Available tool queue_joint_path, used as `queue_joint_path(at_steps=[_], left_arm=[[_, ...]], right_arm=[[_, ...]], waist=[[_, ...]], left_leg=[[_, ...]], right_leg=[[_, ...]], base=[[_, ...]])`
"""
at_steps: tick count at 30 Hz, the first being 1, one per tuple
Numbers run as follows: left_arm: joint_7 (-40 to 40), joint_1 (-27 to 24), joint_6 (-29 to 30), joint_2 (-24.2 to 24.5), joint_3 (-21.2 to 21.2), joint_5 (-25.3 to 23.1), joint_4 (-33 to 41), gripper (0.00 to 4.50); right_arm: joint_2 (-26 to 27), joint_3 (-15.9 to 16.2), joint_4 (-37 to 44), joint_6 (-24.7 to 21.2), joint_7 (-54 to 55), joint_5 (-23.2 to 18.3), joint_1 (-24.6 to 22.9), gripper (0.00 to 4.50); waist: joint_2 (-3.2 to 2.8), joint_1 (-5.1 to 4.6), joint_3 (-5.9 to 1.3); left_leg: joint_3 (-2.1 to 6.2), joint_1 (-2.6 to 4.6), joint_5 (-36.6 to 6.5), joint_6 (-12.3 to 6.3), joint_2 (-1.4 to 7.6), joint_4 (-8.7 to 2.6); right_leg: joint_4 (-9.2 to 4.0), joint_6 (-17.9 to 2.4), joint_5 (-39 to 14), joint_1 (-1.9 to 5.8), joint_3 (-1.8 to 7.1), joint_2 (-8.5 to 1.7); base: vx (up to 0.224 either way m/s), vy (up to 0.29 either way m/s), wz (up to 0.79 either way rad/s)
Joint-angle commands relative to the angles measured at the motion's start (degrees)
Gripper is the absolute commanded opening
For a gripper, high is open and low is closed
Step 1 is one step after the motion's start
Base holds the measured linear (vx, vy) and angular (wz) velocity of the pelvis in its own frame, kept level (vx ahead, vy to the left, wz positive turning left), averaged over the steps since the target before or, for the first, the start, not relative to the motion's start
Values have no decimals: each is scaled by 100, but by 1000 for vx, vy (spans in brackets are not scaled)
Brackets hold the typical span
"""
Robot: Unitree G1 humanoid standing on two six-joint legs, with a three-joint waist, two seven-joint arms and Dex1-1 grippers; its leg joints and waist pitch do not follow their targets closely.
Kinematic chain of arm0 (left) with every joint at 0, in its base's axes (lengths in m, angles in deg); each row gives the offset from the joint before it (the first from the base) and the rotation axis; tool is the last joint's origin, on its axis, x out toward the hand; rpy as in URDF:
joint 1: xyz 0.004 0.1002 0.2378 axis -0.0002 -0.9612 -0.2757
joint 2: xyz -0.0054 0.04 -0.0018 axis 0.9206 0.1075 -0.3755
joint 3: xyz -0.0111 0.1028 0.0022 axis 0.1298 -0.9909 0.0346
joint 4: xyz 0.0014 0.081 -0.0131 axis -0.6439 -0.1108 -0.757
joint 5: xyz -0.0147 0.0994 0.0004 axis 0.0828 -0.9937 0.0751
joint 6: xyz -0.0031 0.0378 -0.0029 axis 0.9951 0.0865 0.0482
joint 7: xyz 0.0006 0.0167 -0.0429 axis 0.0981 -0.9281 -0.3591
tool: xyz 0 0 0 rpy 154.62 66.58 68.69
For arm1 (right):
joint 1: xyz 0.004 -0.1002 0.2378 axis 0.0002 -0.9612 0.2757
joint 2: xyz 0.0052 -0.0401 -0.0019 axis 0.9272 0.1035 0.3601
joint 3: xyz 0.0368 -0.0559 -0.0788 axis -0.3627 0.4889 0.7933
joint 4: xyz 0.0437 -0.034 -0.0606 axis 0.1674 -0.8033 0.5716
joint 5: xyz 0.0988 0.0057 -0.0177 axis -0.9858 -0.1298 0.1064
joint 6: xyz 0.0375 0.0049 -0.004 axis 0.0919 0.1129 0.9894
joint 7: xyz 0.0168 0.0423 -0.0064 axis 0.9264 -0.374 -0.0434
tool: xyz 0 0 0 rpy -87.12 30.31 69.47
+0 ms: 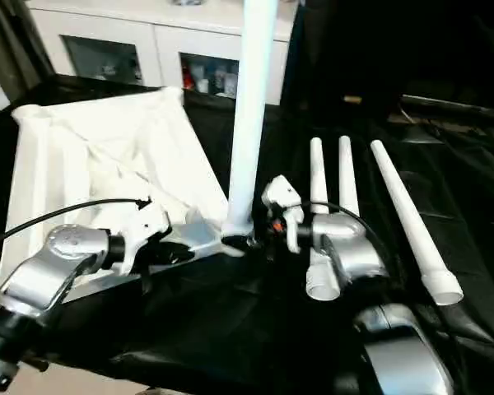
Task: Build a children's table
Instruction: Insert table leg to table base
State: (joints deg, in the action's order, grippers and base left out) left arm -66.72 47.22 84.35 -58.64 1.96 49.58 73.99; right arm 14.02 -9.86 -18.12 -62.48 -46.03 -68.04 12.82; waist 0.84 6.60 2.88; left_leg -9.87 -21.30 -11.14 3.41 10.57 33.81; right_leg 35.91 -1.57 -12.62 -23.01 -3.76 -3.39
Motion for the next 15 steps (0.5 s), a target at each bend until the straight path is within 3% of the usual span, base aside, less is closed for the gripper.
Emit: queue_joint_path(at_steps=[1,8,9,15], left_arm=[[-68,-7,-79,-13,-45,121,180,0],[-91,-11,-72,-25,-42,83,162,0],[-95,-12,-73,-23,-46,78,159,0],[-110,-13,-61,-9,-34,67,153,0]], right_arm=[[-48,52,233,-88,-176,-120,-67,410],[-3,64,356,-271,-97,-140,-148,363],[3,69,350,-267,-92,-130,-149,337],[-8,164,378,-248,-100,-56,-205,289]], waist=[[-7,-8,-339],[-3,5,-365],[-4,2,-369],[-11,6,-371]], left_leg=[[63,74,-482,-404,318,-374],[65,65,-244,-458,300,-342],[65,63,-222,-472,299,-337],[67,61,-241,-471,293,-327]], right_leg=[[-347,-1465,90,331,315,-513],[-305,-1467,360,343,308,-503],[-299,-1480,409,343,305,-503],[-298,-1473,391,349,303,-501]], base=[[0,0,0],[0,0,0],[0,0,0],[0,0,0]])
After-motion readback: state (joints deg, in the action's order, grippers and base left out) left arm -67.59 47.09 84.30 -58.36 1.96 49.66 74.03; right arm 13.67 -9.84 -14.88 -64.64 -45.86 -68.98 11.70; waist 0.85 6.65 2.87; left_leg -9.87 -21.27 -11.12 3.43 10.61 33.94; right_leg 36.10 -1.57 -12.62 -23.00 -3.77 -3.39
